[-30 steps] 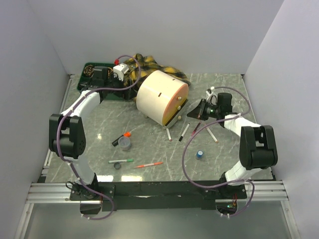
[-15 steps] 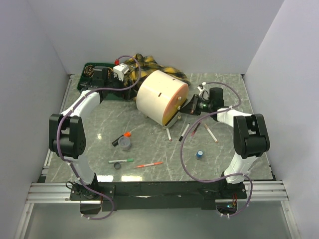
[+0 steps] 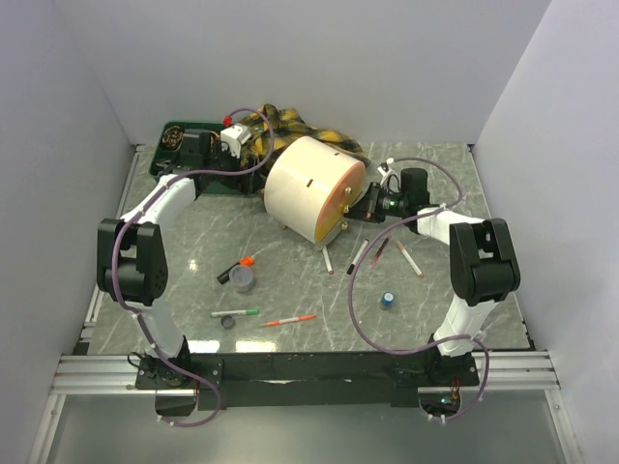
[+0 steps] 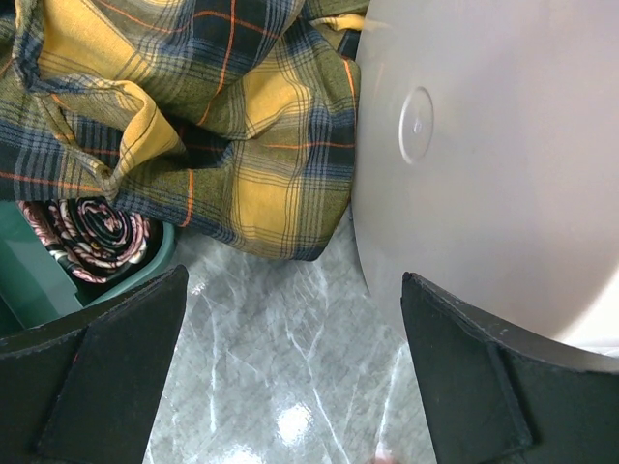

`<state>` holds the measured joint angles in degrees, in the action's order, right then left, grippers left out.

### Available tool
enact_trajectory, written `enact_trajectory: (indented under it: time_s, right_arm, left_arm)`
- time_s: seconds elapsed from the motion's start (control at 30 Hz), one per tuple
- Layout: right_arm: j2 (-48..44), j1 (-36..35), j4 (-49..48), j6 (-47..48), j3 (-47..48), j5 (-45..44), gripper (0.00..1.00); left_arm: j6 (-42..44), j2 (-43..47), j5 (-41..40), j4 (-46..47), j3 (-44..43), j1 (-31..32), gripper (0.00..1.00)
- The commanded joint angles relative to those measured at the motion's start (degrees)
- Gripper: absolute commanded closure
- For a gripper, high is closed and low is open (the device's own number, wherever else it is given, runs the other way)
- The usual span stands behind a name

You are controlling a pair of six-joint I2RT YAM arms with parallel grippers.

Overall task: Sort the stationery into containers
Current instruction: Close the drawer in the storage box, then open the drawer in the storage box.

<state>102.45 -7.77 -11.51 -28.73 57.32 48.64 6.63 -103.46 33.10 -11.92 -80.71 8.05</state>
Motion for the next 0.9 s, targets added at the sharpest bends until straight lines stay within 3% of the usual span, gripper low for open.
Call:
enact_trajectory:
  time_s: [0.0, 0.07, 0.2, 0.3, 0.47, 0.6, 0.87]
  right_arm:
    - [0.1, -1.2, 1.3, 1.0, 2.5, -1.0, 1.0]
    - [-2.0, -0.9, 4.8, 4.0, 2.3, -2.0, 1.0]
    - [-7.0, 0.2, 16.1, 13.2, 1.9, -5.1, 0.69]
    - [-9.7, 0.3, 21.9, 24.8, 2.4, -5.7, 0.6]
    - [-12.4, 0.1, 23.3, 34.8, 3.6, -7.2, 0.58]
    - [-13.1, -0.4, 22.2, 40.9, 5.0, -7.0, 0.5]
    - [-12.7, -1.3, 20.5, 42.4, 6.3, -3.3, 0.49]
  left_arm:
    - [0.5, -0.2, 0.3, 0.3, -2.4, -0.2, 0.02]
    - [0.5, -0.1, 0.5, 0.2, -2.4, -0.3, 0.02]
    - [0.2, 0.0, 0.4, 0.5, -2.7, -0.5, 0.02]
    - [0.0, -0.3, 0.4, 1.0, -3.0, -0.8, 0.02]
    - [-0.5, -0.4, 0.5, 1.6, -3.4, -1.0, 0.02]
    - [-0.6, -0.3, 0.8, 1.6, -3.4, -1.0, 0.02]
    - [-0.5, 0.5, 0.4, 1.6, -2.0, -1.0, 0.02]
